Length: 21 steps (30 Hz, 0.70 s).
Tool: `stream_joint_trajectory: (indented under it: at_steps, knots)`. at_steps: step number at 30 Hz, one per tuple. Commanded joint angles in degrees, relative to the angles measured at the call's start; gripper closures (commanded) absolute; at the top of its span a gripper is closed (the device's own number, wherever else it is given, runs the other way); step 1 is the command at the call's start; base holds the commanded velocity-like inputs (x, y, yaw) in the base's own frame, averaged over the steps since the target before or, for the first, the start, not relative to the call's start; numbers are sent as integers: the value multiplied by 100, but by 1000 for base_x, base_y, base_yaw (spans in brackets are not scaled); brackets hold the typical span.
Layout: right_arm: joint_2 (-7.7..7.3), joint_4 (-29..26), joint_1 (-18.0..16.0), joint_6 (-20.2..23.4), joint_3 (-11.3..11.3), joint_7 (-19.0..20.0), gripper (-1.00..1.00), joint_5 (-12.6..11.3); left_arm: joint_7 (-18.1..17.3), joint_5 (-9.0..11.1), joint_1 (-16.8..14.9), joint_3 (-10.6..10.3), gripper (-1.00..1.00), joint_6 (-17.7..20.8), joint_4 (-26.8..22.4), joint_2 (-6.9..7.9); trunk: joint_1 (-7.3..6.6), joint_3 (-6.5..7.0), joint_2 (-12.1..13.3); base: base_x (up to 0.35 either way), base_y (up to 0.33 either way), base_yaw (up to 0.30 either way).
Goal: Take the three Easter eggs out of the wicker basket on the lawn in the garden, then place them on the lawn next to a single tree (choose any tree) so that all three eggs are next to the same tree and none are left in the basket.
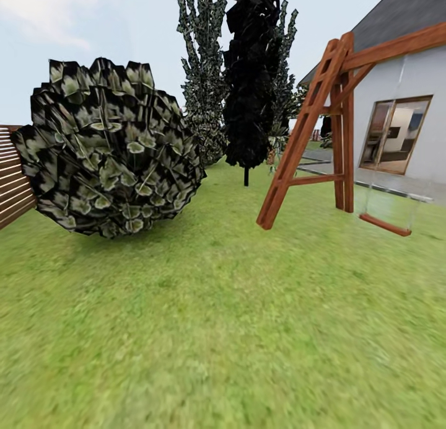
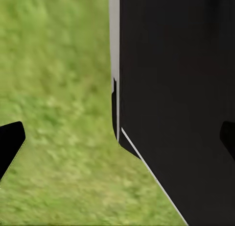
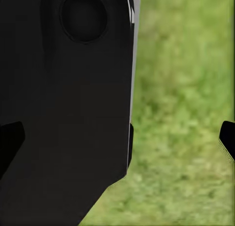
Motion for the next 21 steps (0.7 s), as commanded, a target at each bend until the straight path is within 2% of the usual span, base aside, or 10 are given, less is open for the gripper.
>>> stream_joint_trajectory:
  at_steps: [1,21]
  knots:
    - [-2,1,-1,-3,-4,-1,-100,21,-3,-1,3,0,-100,-2,-10,1,4,-3,-1,319,0,0]
    - [-6,1,-1,-3,0,-3,-100,21,-2,-1,3,-1,-100,-2,-10,1,4,-3,-1,318,0,0]
